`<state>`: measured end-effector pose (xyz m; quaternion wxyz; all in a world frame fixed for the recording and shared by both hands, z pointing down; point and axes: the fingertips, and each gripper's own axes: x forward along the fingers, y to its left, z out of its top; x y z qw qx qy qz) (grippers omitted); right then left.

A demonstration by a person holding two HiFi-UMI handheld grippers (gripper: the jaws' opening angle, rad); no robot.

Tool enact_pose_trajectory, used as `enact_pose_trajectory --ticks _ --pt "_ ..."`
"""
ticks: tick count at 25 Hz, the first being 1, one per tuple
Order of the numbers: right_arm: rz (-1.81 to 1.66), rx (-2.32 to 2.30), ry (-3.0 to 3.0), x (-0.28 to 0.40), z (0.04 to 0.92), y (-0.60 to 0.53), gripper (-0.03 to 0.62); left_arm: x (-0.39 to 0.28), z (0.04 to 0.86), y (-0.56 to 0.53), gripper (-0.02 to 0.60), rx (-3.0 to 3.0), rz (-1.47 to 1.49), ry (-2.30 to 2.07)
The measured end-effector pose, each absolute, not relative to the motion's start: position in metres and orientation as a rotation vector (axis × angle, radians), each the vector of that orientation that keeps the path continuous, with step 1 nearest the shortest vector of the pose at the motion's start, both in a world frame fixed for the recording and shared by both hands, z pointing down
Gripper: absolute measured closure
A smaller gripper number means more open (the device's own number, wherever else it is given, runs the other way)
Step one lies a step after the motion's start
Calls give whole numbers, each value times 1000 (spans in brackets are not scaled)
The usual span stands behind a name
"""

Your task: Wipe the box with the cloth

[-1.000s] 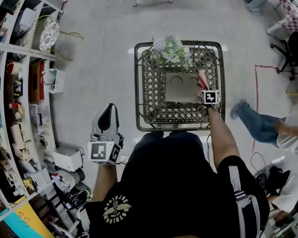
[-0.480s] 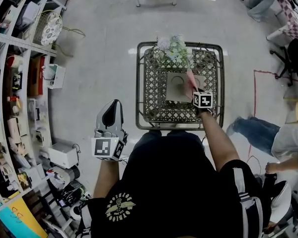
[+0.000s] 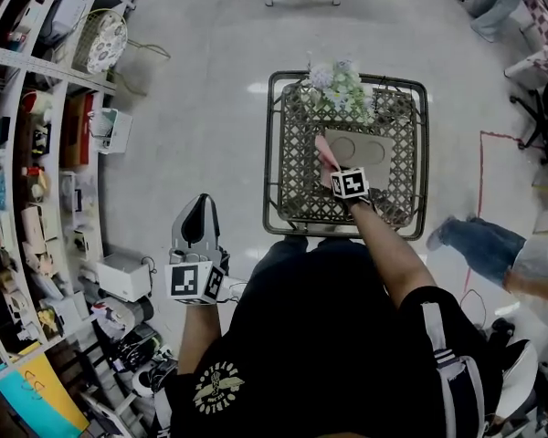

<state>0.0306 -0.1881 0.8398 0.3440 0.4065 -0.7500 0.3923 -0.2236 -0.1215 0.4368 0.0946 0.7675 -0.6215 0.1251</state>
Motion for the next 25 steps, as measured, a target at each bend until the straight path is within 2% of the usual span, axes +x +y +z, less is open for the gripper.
enact_pose_trajectory --ticks 7,17,25 --pt "1046 1106 -1851 51 864 -185 576 -246 442 -115 581 2249 407 -1855" --pt "1018 1250 -1710 154 867 -166 577 -221 431 -139 581 2350 365 -1789" --pt "1032 1324 -1633 211 866 -152 576 -205 422 -150 581 2373 348 -1784"
